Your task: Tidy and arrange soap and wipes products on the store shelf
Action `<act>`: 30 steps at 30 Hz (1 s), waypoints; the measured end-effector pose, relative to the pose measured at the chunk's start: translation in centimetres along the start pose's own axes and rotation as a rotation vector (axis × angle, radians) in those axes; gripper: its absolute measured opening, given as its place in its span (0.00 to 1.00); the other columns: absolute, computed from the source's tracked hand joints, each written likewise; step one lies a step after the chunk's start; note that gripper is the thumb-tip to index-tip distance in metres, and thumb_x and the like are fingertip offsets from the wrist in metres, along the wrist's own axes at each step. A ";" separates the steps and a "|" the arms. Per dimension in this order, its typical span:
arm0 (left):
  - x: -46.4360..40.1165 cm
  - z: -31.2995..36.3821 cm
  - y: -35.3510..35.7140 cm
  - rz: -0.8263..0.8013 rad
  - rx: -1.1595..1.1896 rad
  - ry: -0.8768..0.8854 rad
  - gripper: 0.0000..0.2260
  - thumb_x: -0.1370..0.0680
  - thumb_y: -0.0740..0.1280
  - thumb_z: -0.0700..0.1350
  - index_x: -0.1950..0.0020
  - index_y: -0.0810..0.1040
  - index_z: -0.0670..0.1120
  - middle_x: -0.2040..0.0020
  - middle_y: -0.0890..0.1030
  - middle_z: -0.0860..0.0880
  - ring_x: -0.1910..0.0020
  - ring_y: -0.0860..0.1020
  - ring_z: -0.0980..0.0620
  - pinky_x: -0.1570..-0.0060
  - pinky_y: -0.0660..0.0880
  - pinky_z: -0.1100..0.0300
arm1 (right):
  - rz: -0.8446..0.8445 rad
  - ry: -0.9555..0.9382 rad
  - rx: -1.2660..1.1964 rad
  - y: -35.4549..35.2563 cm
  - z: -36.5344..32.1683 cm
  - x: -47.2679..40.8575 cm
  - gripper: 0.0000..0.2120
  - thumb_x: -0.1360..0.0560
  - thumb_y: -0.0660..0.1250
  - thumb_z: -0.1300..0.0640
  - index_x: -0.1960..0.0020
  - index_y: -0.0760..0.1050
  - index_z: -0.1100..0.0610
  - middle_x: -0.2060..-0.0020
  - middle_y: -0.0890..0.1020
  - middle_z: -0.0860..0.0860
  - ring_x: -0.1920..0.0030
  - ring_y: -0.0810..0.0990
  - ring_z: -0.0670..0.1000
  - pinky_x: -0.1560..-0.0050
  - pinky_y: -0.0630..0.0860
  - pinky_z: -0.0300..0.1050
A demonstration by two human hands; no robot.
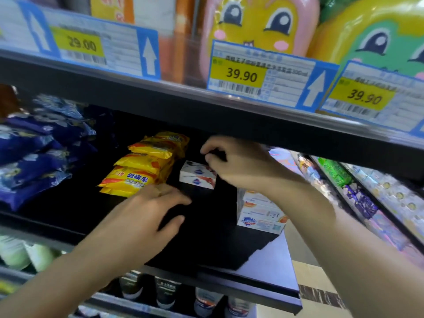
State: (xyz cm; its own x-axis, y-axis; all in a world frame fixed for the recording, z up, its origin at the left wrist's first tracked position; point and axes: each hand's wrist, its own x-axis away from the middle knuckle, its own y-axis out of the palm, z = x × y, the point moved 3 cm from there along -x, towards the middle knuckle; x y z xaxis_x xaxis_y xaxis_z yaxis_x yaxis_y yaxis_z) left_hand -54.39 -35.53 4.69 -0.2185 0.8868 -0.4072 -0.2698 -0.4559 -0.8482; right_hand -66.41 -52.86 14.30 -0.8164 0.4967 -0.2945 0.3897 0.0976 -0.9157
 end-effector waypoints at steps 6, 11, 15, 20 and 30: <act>4.4 -7.1 -0.1 -0.055 -0.023 -0.089 0.24 0.24 0.57 0.70 0.33 0.78 0.65 0.36 0.74 0.68 0.34 0.72 0.64 0.39 0.70 0.65 | -0.328 0.238 0.205 8.7 1.1 -4.2 0.30 0.24 0.66 0.56 0.24 0.63 0.48 0.26 0.62 0.53 0.25 0.62 0.61 0.32 0.68 0.56; 6.0 -8.6 0.8 -0.067 -0.016 -0.050 0.22 0.20 0.56 0.66 0.32 0.78 0.62 0.33 0.75 0.66 0.32 0.72 0.61 0.37 0.71 0.56 | -0.313 0.359 0.134 11.5 2.9 -5.7 0.39 0.24 0.65 0.58 0.18 0.52 0.47 0.19 0.55 0.53 0.19 0.52 0.62 0.23 0.61 0.59; 5.9 -8.9 1.2 -0.046 -0.007 -0.024 0.20 0.20 0.56 0.66 0.33 0.78 0.63 0.34 0.75 0.67 0.33 0.72 0.62 0.39 0.74 0.55 | -0.262 0.356 0.156 12.5 3.5 -5.4 0.33 0.18 0.63 0.55 0.18 0.53 0.47 0.22 0.62 0.55 0.23 0.58 0.61 0.24 0.64 0.57; 5.7 -9.3 1.5 -0.034 0.003 -0.041 0.21 0.21 0.56 0.68 0.34 0.78 0.65 0.35 0.74 0.69 0.34 0.71 0.63 0.41 0.72 0.57 | -0.176 0.269 0.228 10.3 1.2 -3.1 0.32 0.18 0.65 0.52 0.19 0.56 0.42 0.25 0.64 0.51 0.24 0.58 0.59 0.28 0.68 0.57; 5.8 -9.6 1.9 0.011 -0.010 -0.039 0.18 0.22 0.58 0.67 0.36 0.78 0.65 0.36 0.76 0.68 0.36 0.73 0.61 0.45 0.72 0.55 | 0.186 0.188 0.281 -2.0 1.0 4.9 0.22 0.17 0.63 0.53 0.23 0.68 0.47 0.30 0.76 0.52 0.31 0.71 0.57 0.30 0.66 0.47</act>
State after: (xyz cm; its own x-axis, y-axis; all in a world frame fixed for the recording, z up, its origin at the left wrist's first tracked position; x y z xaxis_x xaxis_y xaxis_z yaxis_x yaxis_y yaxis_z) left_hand -47.14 -30.50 -2.53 -0.2578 0.8780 -0.4032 -0.2581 -0.4647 -0.8470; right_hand -71.64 -51.47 14.38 -0.6400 0.6360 -0.4312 0.3702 -0.2365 -0.8983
